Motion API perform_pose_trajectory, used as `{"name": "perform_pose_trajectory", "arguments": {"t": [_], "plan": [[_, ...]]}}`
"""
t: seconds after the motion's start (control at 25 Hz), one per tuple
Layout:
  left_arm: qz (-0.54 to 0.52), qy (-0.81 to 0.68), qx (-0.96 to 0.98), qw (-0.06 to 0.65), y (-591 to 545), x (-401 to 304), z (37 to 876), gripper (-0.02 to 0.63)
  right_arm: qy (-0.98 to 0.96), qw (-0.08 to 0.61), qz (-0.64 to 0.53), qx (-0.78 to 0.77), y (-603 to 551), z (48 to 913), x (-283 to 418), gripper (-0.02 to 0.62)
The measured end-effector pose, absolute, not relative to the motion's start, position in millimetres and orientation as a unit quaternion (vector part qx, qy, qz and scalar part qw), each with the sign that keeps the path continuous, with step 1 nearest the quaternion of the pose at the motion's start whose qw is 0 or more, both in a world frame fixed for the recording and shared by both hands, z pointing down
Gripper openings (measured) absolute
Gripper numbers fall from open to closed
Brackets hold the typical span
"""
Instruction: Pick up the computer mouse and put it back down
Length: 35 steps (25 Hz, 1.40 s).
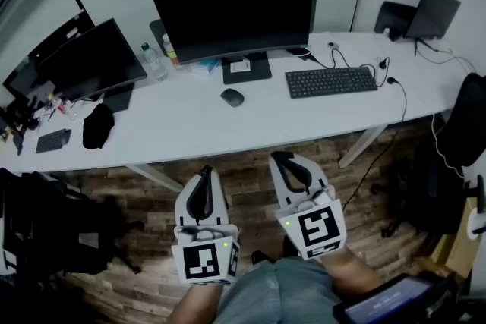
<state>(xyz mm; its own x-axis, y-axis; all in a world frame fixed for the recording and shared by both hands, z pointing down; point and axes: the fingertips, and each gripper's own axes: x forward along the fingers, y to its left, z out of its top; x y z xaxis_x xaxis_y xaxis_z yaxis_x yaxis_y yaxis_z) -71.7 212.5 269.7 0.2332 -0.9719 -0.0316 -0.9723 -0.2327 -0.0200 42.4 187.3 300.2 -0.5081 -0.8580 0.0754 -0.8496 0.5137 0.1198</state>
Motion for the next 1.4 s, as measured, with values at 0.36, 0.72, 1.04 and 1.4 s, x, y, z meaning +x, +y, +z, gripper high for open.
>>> {"name": "perform_pose_trajectory", "arguments": {"t": [0.36,0.72,1.04,1.4], "plan": [[-0.009,0.629,-0.778,0.013,210.6,-52.8,276.6,0.008,-0.880,0.036,-0.011,0.474,181.4,304.7,58.7,0.212],[-0.023,0.646,-0.762,0.021,206.8,-19.2,275.6,0.008,-0.888,0.032,-0.016,0.459,169.6,304.6,92.7,0.232],[-0.049,0.662,-0.747,0.024,201.5,3.8,283.4,0.008,-0.895,0.013,0.000,0.445,151.3,308.3,117.9,0.221],[-0.070,0.674,-0.735,0.026,183.9,1.2,287.4,0.008,-0.899,0.007,0.018,0.438,130.3,316.9,122.7,0.210]]}}
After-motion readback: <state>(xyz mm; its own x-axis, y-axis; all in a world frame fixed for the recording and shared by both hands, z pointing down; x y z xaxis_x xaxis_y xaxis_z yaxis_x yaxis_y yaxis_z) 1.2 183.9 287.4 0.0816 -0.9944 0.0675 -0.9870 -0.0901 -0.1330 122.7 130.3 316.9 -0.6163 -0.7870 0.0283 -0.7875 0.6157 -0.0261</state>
